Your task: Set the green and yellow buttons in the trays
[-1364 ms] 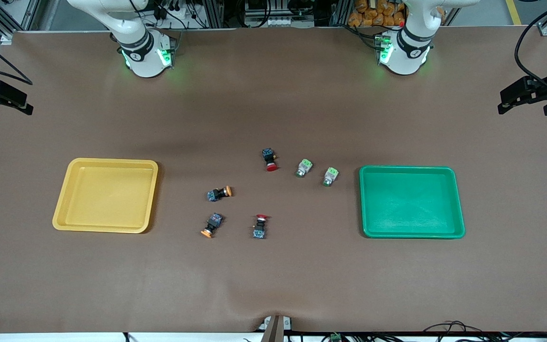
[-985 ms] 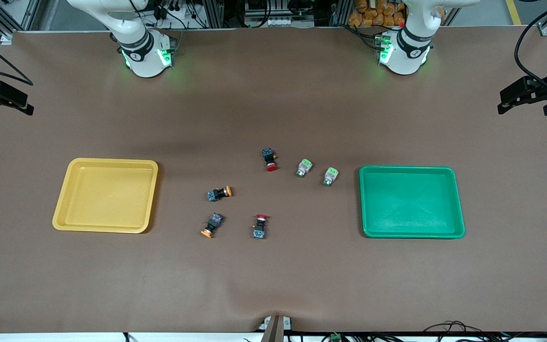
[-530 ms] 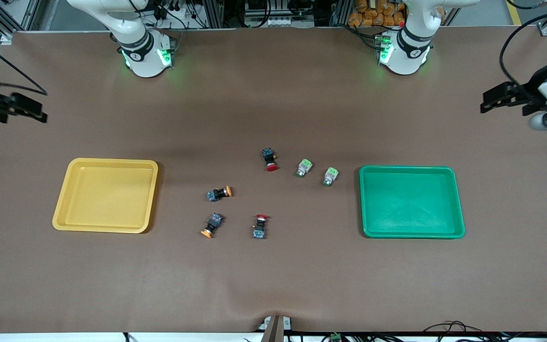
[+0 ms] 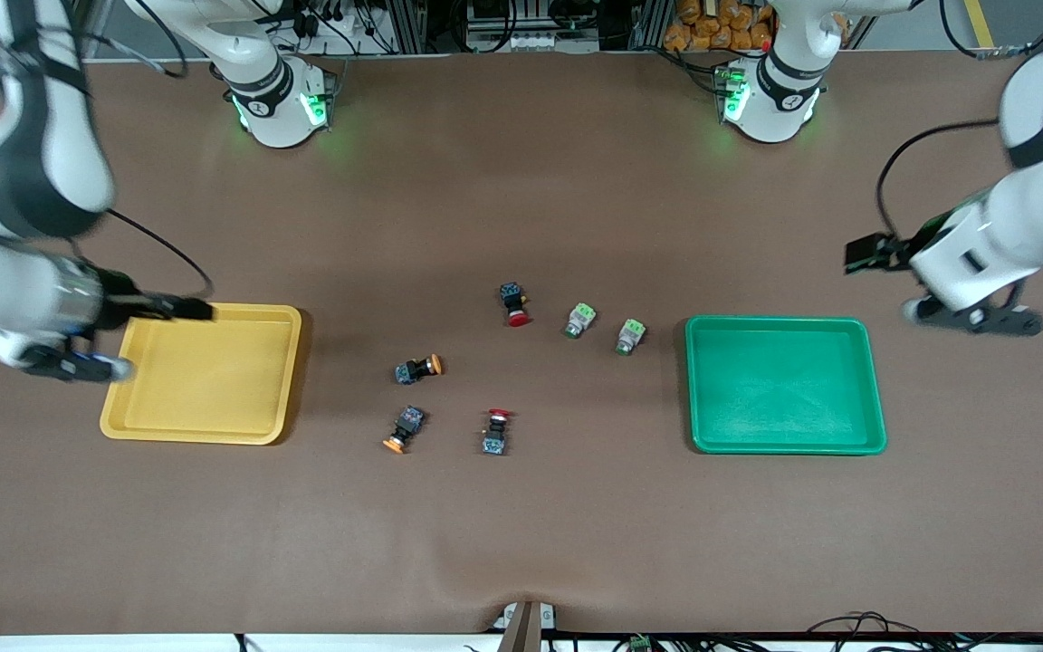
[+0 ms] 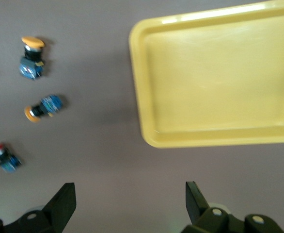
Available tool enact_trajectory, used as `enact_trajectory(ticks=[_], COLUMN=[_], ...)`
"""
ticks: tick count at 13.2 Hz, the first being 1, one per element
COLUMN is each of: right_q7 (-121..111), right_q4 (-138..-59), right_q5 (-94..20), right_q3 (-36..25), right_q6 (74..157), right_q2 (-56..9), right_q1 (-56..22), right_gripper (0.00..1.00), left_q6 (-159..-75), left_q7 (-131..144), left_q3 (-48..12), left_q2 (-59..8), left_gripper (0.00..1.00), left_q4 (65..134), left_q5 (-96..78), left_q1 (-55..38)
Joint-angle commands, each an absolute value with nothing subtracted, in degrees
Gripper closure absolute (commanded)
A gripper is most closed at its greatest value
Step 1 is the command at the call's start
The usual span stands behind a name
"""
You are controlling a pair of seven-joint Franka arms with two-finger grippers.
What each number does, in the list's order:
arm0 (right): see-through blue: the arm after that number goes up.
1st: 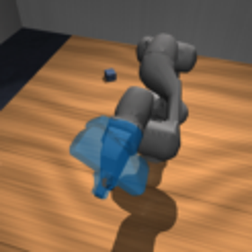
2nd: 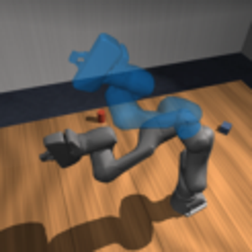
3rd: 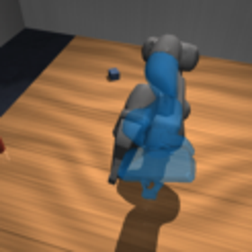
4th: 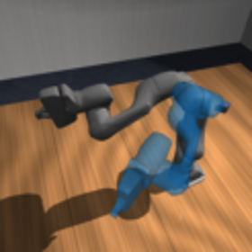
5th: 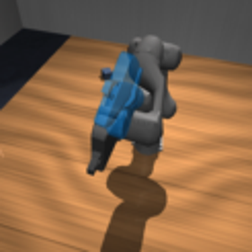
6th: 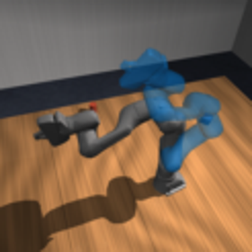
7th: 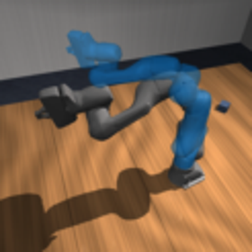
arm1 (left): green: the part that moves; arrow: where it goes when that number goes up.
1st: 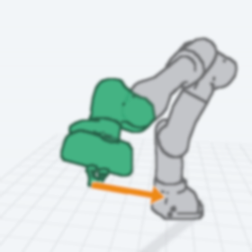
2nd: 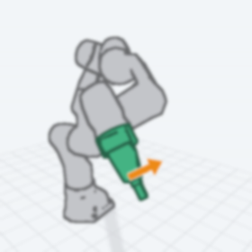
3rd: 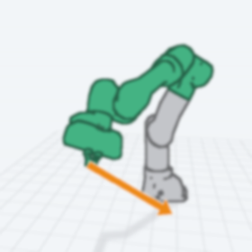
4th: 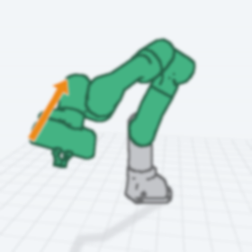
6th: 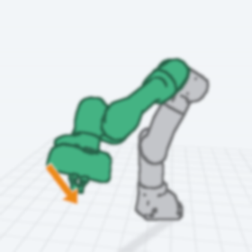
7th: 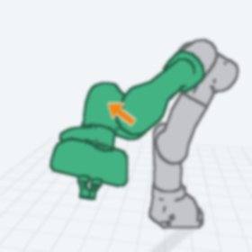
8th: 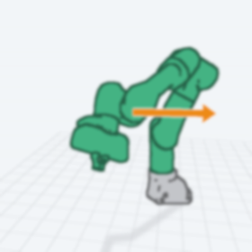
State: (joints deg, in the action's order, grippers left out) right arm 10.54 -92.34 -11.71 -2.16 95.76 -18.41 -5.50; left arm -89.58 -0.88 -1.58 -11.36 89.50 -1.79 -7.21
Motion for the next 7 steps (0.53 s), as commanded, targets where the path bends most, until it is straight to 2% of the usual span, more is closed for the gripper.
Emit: enact_trajectory(ticks=[1, 4, 7], right_q7=[19.4, 34.7, 42.9], right_q4=[-88.9, -82.0, -80.9], right_q5=[-14.9, -15.2, -15.2], right_q3=[-2.5, -2.4, -2.3], right_q6=[99.3, 100.7, 109.0], right_q2=[-25.2, -34.0, -37.6], right_q1=[-8.7, -13.1, -17.8], right_gripper=[0.00, 0.00, 0.00], left_q6=[-93.3, -98.7, -103.2], left_q7=[-0.5, -0.3, 2.0], left_q3=[-1.6, -1.7, -1.7], left_q2=[-14.8, -19.3, -23.6], left_gripper=[0.00, 0.00, 0.00], left_q4=[88.6, 88.9, 89.0], left_q5=[-3.2, -4.8, -6.2], left_q1=[-10.3, -13.4, -17.0])
